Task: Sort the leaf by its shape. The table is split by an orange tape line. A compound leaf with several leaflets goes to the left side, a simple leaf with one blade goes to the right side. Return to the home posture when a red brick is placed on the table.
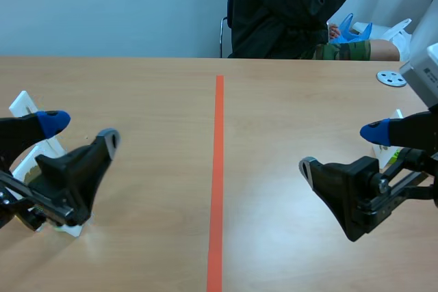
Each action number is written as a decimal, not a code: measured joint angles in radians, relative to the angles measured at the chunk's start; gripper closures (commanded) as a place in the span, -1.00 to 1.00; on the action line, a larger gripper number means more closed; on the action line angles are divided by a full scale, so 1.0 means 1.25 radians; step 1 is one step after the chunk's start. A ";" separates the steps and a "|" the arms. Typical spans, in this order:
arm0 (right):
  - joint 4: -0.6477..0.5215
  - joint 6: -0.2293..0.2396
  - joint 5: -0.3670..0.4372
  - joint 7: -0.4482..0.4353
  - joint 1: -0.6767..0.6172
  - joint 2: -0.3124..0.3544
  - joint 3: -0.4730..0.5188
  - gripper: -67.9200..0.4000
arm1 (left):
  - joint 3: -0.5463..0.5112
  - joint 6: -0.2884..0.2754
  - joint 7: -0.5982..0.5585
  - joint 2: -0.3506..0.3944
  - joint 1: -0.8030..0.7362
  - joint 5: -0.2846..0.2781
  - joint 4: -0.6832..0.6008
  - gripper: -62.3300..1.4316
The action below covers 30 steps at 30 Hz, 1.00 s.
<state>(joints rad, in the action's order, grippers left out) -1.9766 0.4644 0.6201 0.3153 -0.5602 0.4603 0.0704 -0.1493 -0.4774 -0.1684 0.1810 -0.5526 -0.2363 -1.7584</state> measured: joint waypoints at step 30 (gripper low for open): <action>0.000 -0.006 -0.001 0.000 0.000 0.000 0.000 -1.00 | 0.138 0.071 0.291 0.099 0.003 -0.139 -0.084 -1.00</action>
<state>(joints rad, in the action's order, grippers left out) -1.9766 0.4568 0.6193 0.3153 -0.5602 0.4603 0.0704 0.0231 -0.3889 0.1947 0.3046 -0.5488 -0.4099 -1.8633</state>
